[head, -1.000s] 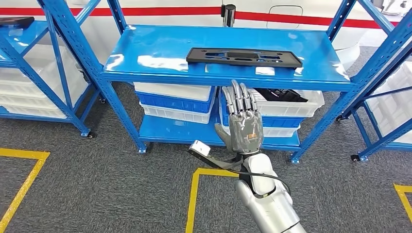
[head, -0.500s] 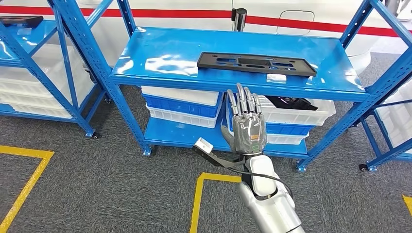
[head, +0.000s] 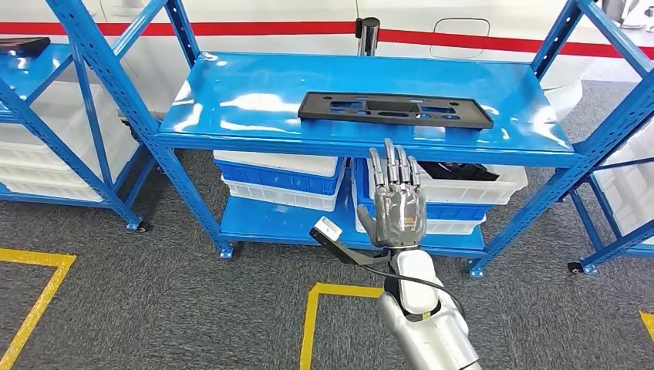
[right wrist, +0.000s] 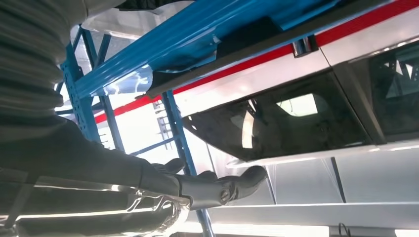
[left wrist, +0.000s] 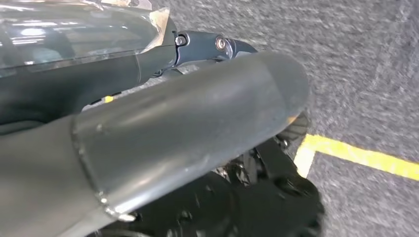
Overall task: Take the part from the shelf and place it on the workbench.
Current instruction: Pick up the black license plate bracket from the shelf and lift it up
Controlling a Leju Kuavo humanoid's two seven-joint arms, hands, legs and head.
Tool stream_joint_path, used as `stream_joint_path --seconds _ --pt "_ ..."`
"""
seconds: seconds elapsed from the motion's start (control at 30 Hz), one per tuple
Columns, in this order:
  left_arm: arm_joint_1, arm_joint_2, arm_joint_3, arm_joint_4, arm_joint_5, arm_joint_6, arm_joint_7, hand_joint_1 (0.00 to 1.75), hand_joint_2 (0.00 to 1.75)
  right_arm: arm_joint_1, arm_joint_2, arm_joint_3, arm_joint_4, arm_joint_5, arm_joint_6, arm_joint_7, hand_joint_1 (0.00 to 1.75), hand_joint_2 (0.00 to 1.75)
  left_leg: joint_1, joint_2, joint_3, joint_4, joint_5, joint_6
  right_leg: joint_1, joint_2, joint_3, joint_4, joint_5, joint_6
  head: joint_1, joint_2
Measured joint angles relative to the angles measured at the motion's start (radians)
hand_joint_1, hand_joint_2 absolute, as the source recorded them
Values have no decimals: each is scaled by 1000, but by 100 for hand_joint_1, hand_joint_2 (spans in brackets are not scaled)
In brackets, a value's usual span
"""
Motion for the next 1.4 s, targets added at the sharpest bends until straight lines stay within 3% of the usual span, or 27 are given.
stream_joint_path --seconds 0.1,0.17,0.2,0.27,0.3,0.33,0.37,0.43,0.47,0.53,0.6,0.67,0.73,0.8,0.83,0.87,0.93,1.0,1.1,1.17,1.23,1.33,1.37,1.4 --pt "0 0 -3 0 -4 0 3 0 0 2 0 0 5 6 15 7 0 175 -6 0 17 -24 -7 16 4 -3 1 -5 -8 16 1 0" --pt "2 -1 -6 0 -6 0 3 0 0 0 -1 -1 9 11 21 15 0 175 -4 0 33 -41 -5 28 6 -6 -13 27 -24 21 2 0" --pt "2 -2 -6 0 -6 0 2 0 0 0 -1 -1 11 12 22 19 0 175 -3 0 42 -48 -5 34 7 -7 -40 77 -43 20 3 0" --pt "2 -2 -6 0 -7 -2 2 0 0 3 -5 -4 17 14 26 28 0 175 -6 -1 51 -50 -13 44 4 -7 -125 219 -82 15 4 0" --pt "2 -1 -6 0 -7 -3 2 0 0 7 -7 -6 20 15 27 32 0 175 -7 -2 56 -50 -18 46 3 -7 -165 273 -90 18 5 0" --pt "3 -1 -6 0 -8 -4 2 0 0 10 -9 -8 23 15 28 37 0 175 -8 -4 62 -50 -23 46 2 -7 -187 293 -82 24 5 0" --pt "4 -2 -6 0 -8 -6 2 0 0 12 -11 -9 26 15 28 41 0 175 -8 -6 71 -49 -30 45 2 -7 -188 270 -57 34 5 0" --pt "6 -2 -6 0 -10 -8 2 0 0 12 -12 -10 28 15 32 55 0 175 -8 -8 90 -47 -47 38 -2 -8 -140 133 21 54 6 0" --pt "6 -2 -6 0 -12 -9 3 0 0 12 -13 -9 29 15 35 64 0 175 -10 -8 96 -45 -57 33 -3 -9 -111 69 51 55 7 0" --pt "4 -1 -6 0 -14 -9 3 0 0 10 -16 -9 28 15 43 82 0 175 -15 -9 101 -41 -72 23 -3 -8 -83 11 71 39 6 0" --pt "2 -1 -6 0 -17 -11 3 0 0 8 -20 -9 27 16 49 95 0 175 -12 -8 104 -40 -82 13 -3 -5 -78 10 64 17 5 0" --pt "1 2 -7 0 -19 -13 4 0 0 4 -23 -10 23 16 50 100 0 175 -7 -6 97 -13 -101 1 -6 -2 -71 8 58 3 3 0" --pt "0 4 -7 0 -24 -17 4 0 0 2 -25 -11 18 16 50 102 0 175 -2 -5 44 90 -142 -10 -7 -2 -60 7 50 -10 0 0" --pt "1 4 -7 0 -28 -19 5 0 0 2 -27 -13 17 16 50 103 0 175 2 -4 -40 219 -179 -19 -6 -2 -51 7 41 -18 -1 0" --pt "2 5 -7 0 -29 -20 5 0 0 3 -28 -14 17 16 50 103 0 175 3 -4 -70 251 -176 -20 -5 -2 -45 8 36 -19 -1 0" --pt "3 6 -7 0 -29 -20 5 0 0 5 -29 -15 17 16 50 103 0 175 3 -3 -81 244 -152 -19 -4 -1 -38 8 30 -18 -1 0" --pt "3 8 -7 0 -29 -21 6 0 0 6 -30 -17 17 16 50 103 0 175 3 -2 -48 127 -60 -12 -4 2 -18 7 17 -14 -1 0" --pt "2 11 -7 0 -30 -22 6 0 0 6 -31 -17 17 16 50 103 0 175 -3 -1 -2 13 -4 -1 0 4 -4 6 5 -5 0 0" --pt "1 12 -7 0 -30 -27 6 0 0 4 -34 -18 16 16 50 104 0 175 -13 -3 13 -18 -7 15 2 4 1 -1 -4 11 1 0" --pt "2 13 -7 0 -30 -28 6 0 0 2 -36 -17 13 16 50 114 0 175 -9 -3 28 -33 -5 28 4 1 -4 11 -14 18 2 0" --pt "2 13 -7 0 -31 -27 6 0 0 -6 -44 -13 11 16 51 147 0 175 -4 -2 45 -48 -5 40 6 -3 -50 96 -46 14 5 0" --pt "1 13 -7 0 -36 -27 6 0 0 -24 -81 26 14 16 50 259 0 175 -7 -5 57 -49 -18 47 3 -3 -167 279 -92 12 8 0" --pt "2 13 -7 0 -38 -27 6 0 0 -31 -98 46 16 16 50 295 0 175 -8 -6 63 -48 -23 47 3 -3 -186 293 -84 19 8 0" --pt "3 13 -7 0 -40 -26 6 0 0 -41 -114 66 19 16 50 325 0 175 -8 -7 71 -48 -29 45 2 -3 -184 267 -59 28 9 0"
